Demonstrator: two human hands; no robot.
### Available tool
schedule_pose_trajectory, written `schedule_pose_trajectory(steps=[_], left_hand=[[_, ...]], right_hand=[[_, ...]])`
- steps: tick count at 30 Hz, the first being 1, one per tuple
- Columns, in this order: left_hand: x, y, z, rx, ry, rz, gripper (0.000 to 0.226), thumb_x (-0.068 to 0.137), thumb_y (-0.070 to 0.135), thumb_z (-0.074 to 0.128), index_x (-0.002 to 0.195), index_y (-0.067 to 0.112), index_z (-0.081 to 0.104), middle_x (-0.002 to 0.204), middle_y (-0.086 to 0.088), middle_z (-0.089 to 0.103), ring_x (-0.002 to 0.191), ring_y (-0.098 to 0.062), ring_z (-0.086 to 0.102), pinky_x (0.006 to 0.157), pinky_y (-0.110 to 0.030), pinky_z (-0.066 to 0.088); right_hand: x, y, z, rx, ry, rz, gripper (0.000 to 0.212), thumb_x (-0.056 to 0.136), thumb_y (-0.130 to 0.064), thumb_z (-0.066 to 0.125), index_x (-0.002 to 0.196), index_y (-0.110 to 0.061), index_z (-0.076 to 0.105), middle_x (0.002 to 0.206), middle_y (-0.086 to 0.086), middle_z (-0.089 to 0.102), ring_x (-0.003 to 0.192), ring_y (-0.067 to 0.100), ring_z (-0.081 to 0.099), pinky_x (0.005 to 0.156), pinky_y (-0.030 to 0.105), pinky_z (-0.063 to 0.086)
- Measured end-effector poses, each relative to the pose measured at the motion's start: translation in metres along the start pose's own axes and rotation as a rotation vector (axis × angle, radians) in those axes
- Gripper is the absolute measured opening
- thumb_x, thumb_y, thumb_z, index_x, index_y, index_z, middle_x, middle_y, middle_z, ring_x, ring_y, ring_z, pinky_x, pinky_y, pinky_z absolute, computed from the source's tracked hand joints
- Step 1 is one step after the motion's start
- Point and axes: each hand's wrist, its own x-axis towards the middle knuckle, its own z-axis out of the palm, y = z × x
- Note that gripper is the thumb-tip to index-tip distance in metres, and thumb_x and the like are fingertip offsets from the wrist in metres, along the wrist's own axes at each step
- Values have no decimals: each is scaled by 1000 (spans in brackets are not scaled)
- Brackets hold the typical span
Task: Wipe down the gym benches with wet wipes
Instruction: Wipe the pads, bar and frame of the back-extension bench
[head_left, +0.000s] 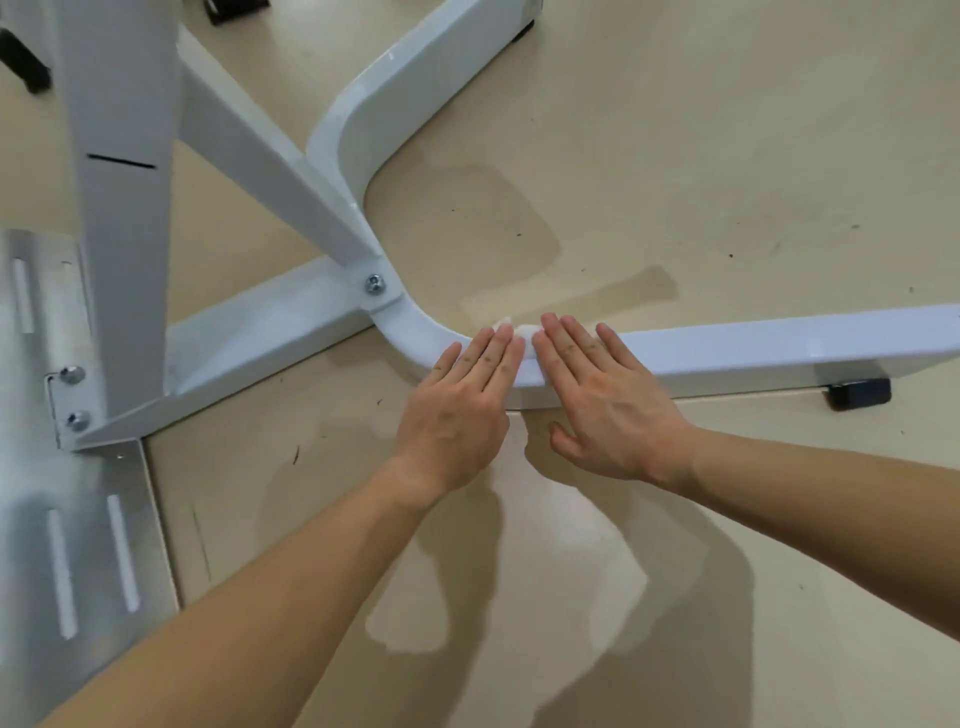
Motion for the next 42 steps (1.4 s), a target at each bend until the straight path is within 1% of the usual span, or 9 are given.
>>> schedule_pose_trajectory(steps=[5, 12, 16, 18, 21, 25, 34, 37, 42], left_hand=[[-27, -24, 5, -177, 83, -266, 62, 88, 17, 36, 149, 6, 45, 156, -12, 41, 146, -24, 37, 116, -44, 36], [-40, -13, 10, -680, 214, -678, 61, 98, 21, 27, 157, 7, 24, 166, -6, 20, 151, -6, 12, 126, -38, 17], [-24, -20, 2, -1090, 259, -929, 60, 104, 17, 42, 159, 27, 21, 161, 10, 30, 134, 10, 29, 109, -14, 27], [-15, -28, -1, -1243, 296, -1007, 57, 104, 22, 45, 158, 31, 27, 158, 13, 36, 129, 12, 34, 108, -15, 28], [-12, -36, 1, -1322, 395, -1008, 58, 98, 32, 44, 156, 26, 34, 156, 18, 36, 134, 16, 34, 115, -17, 27], [-32, -6, 8, -1283, 339, -928, 62, 97, 27, 41, 157, 18, 29, 137, 37, 26, 114, 40, 22, 97, 4, 21], [-19, -49, 9, -1564, 359, -1003, 51, 104, 33, 43, 153, 19, 40, 156, 13, 39, 141, 5, 35, 123, -28, 24], [-10, -67, 14, -1633, 342, -1021, 70, 91, 52, 49, 152, 18, 43, 155, 8, 43, 142, -1, 38, 123, -34, 25], [-24, -38, 6, -1571, 319, -1005, 49, 108, 27, 42, 156, 18, 33, 160, 13, 30, 144, 6, 28, 121, -19, 20]], right_hand=[[36, -37, -15, 37, 4, -134, 92, 81, -55, 24, 159, -6, 18, 166, 14, 14, 154, 27, 16, 125, 47, 12], [80, -45, -34, 68, -53, -306, 94, 77, -58, 13, 161, -16, -1, 166, 2, -13, 155, 17, -1, 123, 38, 0], [105, -54, -41, 43, -55, -355, 87, 82, -54, 9, 161, -19, -1, 166, -1, -12, 155, 15, -4, 124, 38, 1], [112, -61, -39, 45, -35, -351, 85, 84, -52, 12, 161, -18, 2, 167, 0, -9, 155, 15, -4, 125, 39, 3], [109, -61, -32, 22, -4, -342, 81, 90, -48, 26, 162, -16, 8, 168, 3, -3, 155, 18, 0, 125, 41, 7], [81, -48, -22, -13, 67, -381, 78, 92, -44, 39, 160, -10, 20, 168, 9, 12, 155, 24, 12, 123, 45, 15], [91, -67, -18, -76, 100, -341, 81, 87, -43, 35, 159, -8, 21, 167, 12, 15, 154, 28, 17, 122, 50, 22], [108, -81, -19, -90, 88, -298, 82, 86, -44, 27, 160, -9, 17, 167, 12, 11, 154, 27, 14, 123, 51, 20], [88, -61, -11, -131, 138, -353, 81, 87, -38, 34, 160, -8, 17, 168, 12, 8, 155, 28, 11, 124, 50, 17]])
